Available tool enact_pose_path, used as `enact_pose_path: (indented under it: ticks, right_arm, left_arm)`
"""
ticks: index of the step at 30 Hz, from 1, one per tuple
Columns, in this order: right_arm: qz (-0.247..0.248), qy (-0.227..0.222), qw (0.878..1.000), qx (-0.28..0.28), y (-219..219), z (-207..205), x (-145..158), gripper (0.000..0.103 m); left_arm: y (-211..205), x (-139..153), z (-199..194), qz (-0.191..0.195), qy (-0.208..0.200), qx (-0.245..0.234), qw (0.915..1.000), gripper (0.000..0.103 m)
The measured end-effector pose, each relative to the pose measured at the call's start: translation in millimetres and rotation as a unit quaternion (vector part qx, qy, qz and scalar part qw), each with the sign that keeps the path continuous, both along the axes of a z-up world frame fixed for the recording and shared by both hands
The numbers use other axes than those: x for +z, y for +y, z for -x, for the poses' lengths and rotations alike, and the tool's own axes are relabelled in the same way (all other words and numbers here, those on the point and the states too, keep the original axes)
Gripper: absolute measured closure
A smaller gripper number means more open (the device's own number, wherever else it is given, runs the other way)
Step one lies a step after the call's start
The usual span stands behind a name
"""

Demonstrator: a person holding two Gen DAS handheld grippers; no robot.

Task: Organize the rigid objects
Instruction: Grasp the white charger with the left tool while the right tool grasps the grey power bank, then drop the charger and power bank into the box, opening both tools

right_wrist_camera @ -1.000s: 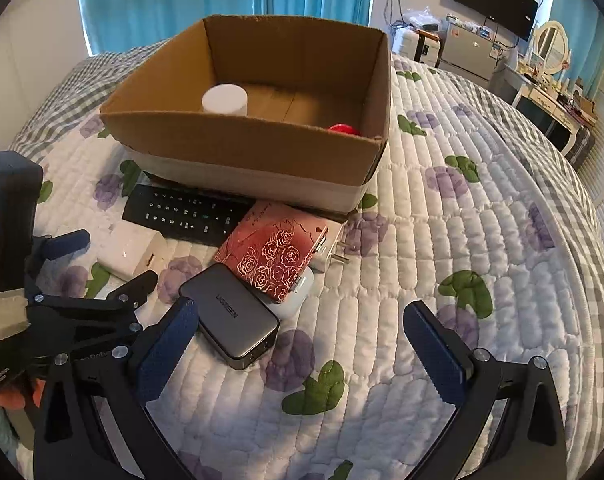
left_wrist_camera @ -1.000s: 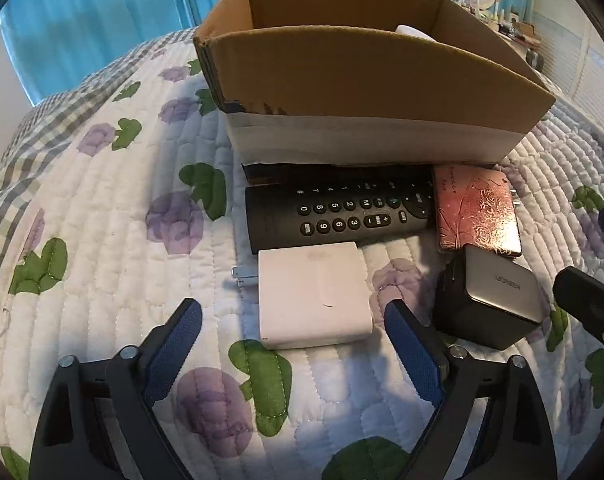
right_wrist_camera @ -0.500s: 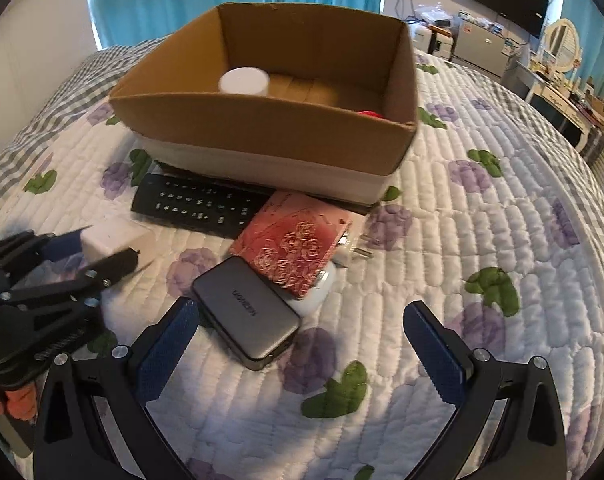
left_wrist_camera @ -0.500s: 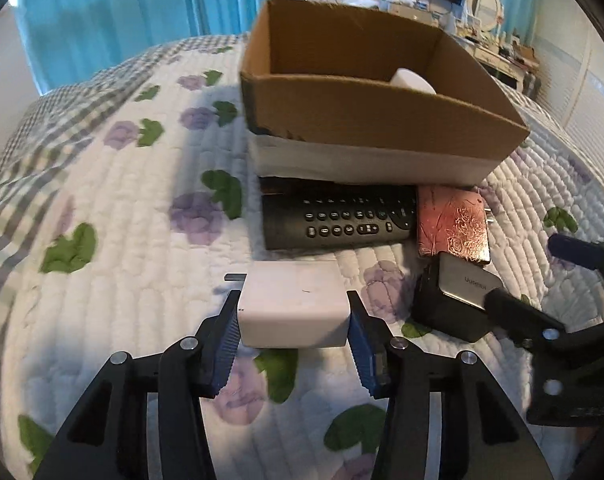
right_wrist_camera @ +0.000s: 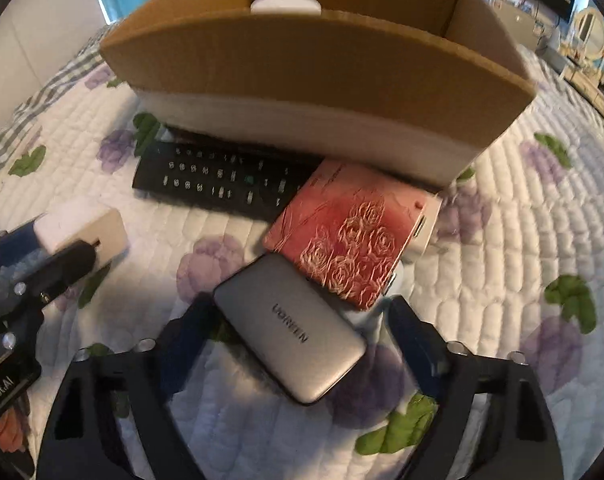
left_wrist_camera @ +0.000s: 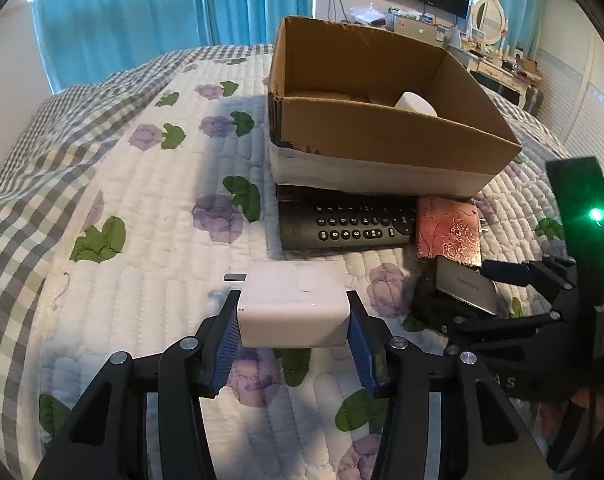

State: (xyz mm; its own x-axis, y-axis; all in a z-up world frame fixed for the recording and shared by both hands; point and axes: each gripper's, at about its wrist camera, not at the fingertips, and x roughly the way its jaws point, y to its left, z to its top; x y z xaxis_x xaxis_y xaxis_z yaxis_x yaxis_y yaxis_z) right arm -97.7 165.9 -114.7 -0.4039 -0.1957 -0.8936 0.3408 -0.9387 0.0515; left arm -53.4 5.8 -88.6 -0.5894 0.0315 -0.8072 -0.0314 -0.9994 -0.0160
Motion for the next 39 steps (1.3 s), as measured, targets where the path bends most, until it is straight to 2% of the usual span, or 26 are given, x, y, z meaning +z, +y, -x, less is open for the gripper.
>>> enact_pose_path:
  ticks: [7, 14, 18, 22, 25, 30, 35, 39]
  right_arm:
    - [-0.011, 0.004, 1.000, 0.024, -9.5, -28.8, 11.9, 0.053]
    - [-0.013, 0.014, 0.999, 0.029, -17.2, -20.9, 9.4, 0.051]
    - [-0.018, -0.001, 0.999, 0.044, -22.6, -14.0, -1.1, 0.047]
    - [-0.020, 0.013, 0.999, 0.047, -22.3, -23.3, 5.8, 0.057]
    - [-0.010, 0.026, 0.999, 0.044, -18.0, -32.9, 15.8, 0.060]
    - [-0.005, 0.067, 0.996, 0.056, -7.9, -56.0, 41.5, 0.061]
    - [0.004, 0.109, 0.992, 0.056, -6.9, -67.5, 81.6, 0.061]
    - [0.002, 0.155, 0.986, 0.053, 2.0, -64.6, 127.1, 0.061]
  left_arm:
    - [-6.4, -0.5, 0.0, -0.004, -0.004, 0.012, 0.9999, 0.053]
    - [-5.7, -4.1, 2.6, 0.004, -0.010, 0.013, 0.9999, 0.053]
    - [-6.1, -4.5, 2.5, 0.006, -0.011, 0.013, 0.9998, 0.053]
    - [-5.1, -0.5, 0.0, 0.008, -0.002, 0.013, 0.9999, 0.053]
    - [0.6, 12.7, -7.8, 0.019, 0.024, 0.008, 0.9995, 0.053]
    - [10.2, 36.1, -16.9, 0.024, 0.036, -0.002, 0.9991, 0.053]
    - [16.1, 63.3, -18.4, 0.023, 0.047, -0.013, 0.9985, 0.053]
    - [21.3, 92.1, -9.8, 0.028, 0.065, -0.019, 0.9973, 0.053]
